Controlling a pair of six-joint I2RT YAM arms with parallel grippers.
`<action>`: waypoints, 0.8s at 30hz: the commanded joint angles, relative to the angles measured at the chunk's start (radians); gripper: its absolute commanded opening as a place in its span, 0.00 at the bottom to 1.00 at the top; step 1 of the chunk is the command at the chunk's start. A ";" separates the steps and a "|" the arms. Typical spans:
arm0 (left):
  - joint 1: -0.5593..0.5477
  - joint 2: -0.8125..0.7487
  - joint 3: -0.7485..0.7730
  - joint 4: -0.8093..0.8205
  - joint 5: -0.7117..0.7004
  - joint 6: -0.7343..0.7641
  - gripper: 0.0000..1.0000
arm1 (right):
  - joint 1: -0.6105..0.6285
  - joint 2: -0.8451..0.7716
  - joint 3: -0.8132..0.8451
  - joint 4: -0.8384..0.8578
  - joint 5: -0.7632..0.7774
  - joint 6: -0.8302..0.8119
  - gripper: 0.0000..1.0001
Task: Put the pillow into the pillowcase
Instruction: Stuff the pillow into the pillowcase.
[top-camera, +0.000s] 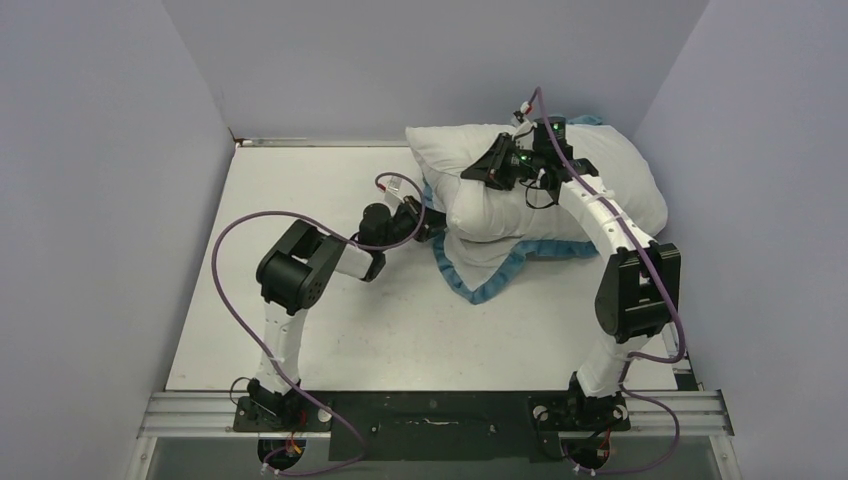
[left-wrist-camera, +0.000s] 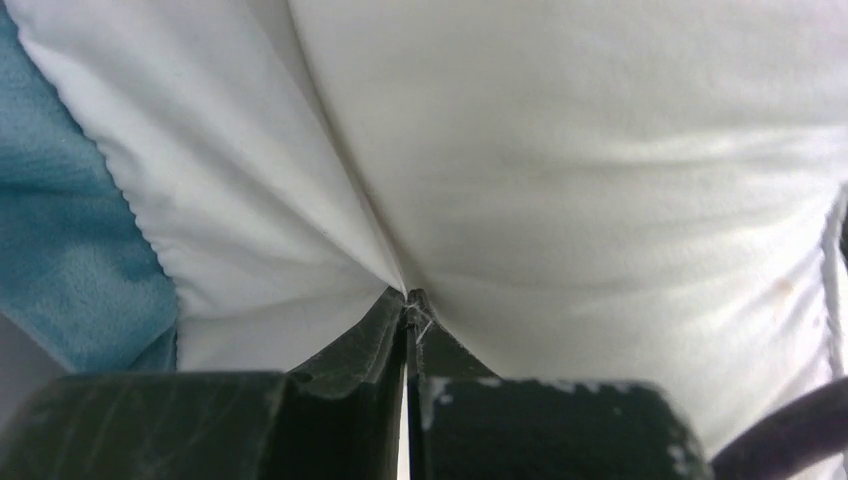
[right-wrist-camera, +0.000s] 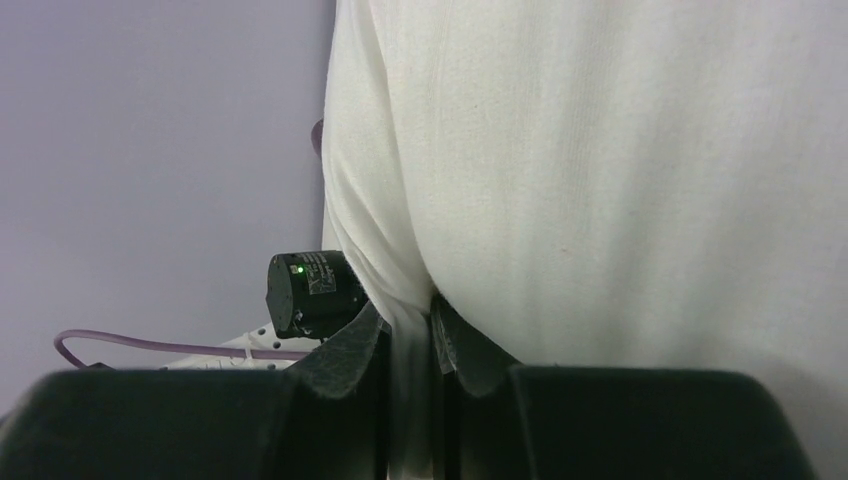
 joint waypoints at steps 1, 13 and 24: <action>-0.006 -0.088 -0.067 0.205 0.047 0.021 0.00 | -0.032 -0.062 0.009 0.049 0.002 0.029 0.05; 0.000 -0.137 -0.120 0.573 0.070 0.072 0.00 | -0.050 -0.105 0.102 -0.323 0.179 -0.234 0.05; -0.001 -0.323 -0.116 0.057 0.052 0.313 0.37 | -0.054 -0.117 0.109 -0.345 0.217 -0.268 0.05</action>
